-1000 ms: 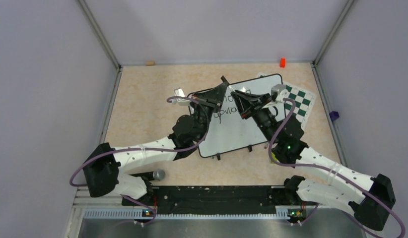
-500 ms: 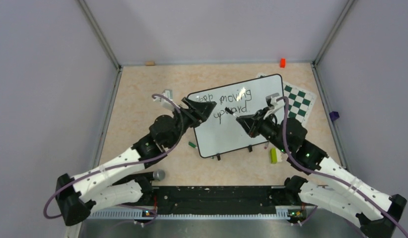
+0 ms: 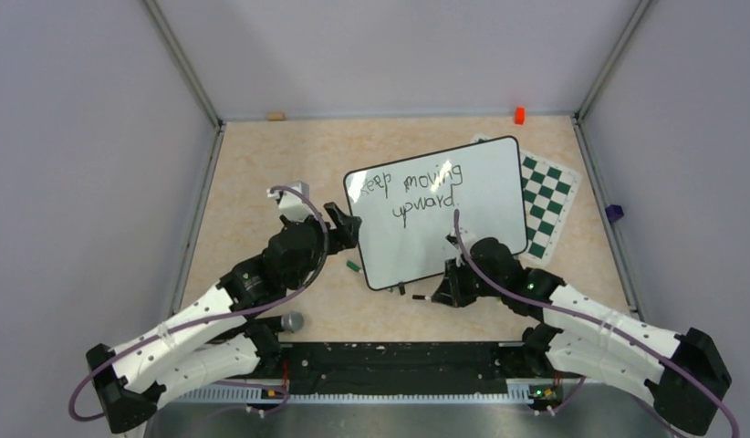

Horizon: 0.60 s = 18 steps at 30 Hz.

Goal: Write a sentence on the whiteboard
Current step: Place the whiteboard marker at the center of the board.

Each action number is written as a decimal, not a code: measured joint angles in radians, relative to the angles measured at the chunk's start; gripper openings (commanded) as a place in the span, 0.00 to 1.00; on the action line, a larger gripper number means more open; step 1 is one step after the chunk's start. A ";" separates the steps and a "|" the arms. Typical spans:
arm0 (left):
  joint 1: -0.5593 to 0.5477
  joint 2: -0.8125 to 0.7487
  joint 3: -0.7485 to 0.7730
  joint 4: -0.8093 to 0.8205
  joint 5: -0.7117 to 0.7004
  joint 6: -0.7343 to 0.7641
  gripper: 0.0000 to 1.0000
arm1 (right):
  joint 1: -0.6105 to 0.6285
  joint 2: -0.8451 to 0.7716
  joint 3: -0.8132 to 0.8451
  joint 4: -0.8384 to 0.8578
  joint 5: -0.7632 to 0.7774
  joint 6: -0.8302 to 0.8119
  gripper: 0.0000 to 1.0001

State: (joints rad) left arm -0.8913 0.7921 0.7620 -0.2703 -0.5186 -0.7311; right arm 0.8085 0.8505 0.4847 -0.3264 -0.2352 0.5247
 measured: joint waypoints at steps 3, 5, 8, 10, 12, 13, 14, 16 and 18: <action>0.002 0.011 -0.016 -0.039 -0.048 0.014 0.84 | -0.021 0.017 -0.039 0.002 -0.010 0.000 0.32; 0.005 0.011 -0.044 -0.054 -0.079 0.030 0.84 | -0.042 0.050 -0.045 0.008 -0.018 -0.007 0.64; 0.008 0.011 -0.077 -0.068 -0.111 0.058 0.84 | -0.052 0.085 -0.044 0.003 -0.007 -0.006 0.84; 0.008 0.011 -0.099 -0.066 -0.131 0.088 0.84 | -0.054 0.088 -0.037 -0.027 0.020 -0.015 0.87; 0.008 0.011 -0.122 -0.059 -0.135 0.140 0.94 | -0.059 0.080 -0.017 -0.053 0.052 -0.018 0.87; 0.008 0.010 -0.130 -0.056 -0.134 0.164 0.96 | -0.062 0.074 -0.002 -0.071 0.077 -0.017 0.87; 0.008 0.008 -0.139 -0.050 -0.133 0.192 0.98 | -0.068 0.067 0.019 -0.090 0.108 -0.016 0.88; 0.008 -0.004 -0.156 -0.032 -0.134 0.248 0.99 | -0.079 0.051 0.066 -0.119 0.185 -0.014 0.88; 0.008 -0.020 -0.176 -0.002 -0.143 0.305 0.99 | -0.087 0.024 0.103 -0.128 0.282 -0.005 0.88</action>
State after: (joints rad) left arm -0.8829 0.7723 0.5858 -0.2726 -0.6621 -0.4259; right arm 0.7212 0.8745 0.5873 -0.4541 0.0467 0.5194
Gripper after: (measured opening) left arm 0.985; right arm 0.875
